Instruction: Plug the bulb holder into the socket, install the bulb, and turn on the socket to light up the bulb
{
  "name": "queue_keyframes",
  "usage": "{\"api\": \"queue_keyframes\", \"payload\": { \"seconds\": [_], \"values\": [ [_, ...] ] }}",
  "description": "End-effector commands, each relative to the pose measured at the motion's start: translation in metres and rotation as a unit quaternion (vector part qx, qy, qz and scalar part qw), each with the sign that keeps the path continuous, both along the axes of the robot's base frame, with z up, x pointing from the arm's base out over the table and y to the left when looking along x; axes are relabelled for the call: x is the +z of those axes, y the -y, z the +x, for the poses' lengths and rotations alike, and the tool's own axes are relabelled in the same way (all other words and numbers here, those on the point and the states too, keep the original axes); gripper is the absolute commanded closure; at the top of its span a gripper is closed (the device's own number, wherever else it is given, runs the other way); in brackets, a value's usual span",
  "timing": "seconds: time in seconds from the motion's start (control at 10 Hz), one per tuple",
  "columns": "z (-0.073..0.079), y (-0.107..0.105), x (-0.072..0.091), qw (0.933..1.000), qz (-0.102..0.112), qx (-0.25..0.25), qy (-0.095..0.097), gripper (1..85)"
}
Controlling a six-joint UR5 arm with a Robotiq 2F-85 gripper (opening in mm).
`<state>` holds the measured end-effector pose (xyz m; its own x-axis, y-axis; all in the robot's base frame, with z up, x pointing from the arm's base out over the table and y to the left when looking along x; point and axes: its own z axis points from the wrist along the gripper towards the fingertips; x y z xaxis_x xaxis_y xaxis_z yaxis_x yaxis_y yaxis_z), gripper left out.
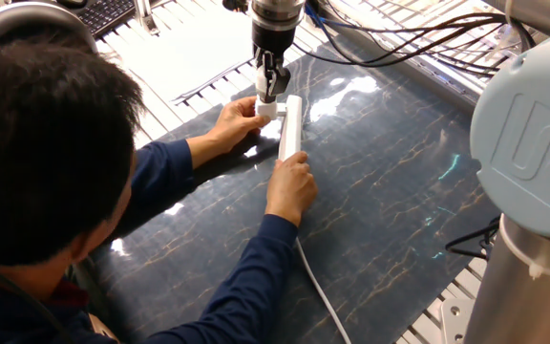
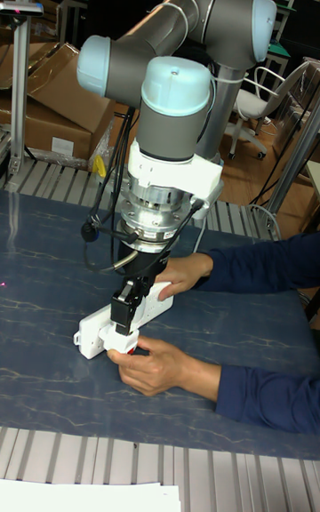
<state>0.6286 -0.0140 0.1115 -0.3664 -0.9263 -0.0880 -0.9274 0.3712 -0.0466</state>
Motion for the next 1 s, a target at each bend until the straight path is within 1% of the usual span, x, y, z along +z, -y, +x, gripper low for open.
{"api": "queue_keyframes", "payload": {
  "seconds": [0.0, 0.1, 0.2, 0.3, 0.4, 0.5, 0.6, 0.7, 0.8, 0.9],
  "values": [
    [-0.0005, -0.0012, 0.0004, 0.9999, 0.009, -0.008, -0.003, 49.7],
    [0.0001, 0.0000, -0.0001, 0.9999, 0.009, -0.011, -0.004, 65.3],
    [0.0008, 0.0008, -0.0004, 0.9998, 0.009, -0.020, -0.004, 84.3],
    [-0.0006, 0.0013, -0.0003, 0.9993, 0.007, -0.035, -0.011, 84.7],
    [0.0004, 0.0049, 0.0009, 0.9984, -0.001, -0.055, -0.014, 84.7],
    [-0.0024, 0.0063, 0.0014, 0.9961, -0.002, -0.085, -0.022, 84.7],
    [-0.0037, 0.0028, 0.0012, 0.9928, 0.008, -0.116, -0.028, 84.7],
    [-0.0058, 0.0000, -0.0001, 0.9862, 0.017, -0.160, -0.037, 84.7],
    [-0.0065, 0.0000, -0.0012, 0.9809, 0.018, -0.189, -0.041, 84.7],
    [-0.0090, -0.0005, -0.0015, 0.9728, 0.019, -0.226, -0.049, 84.7]
  ]
}}
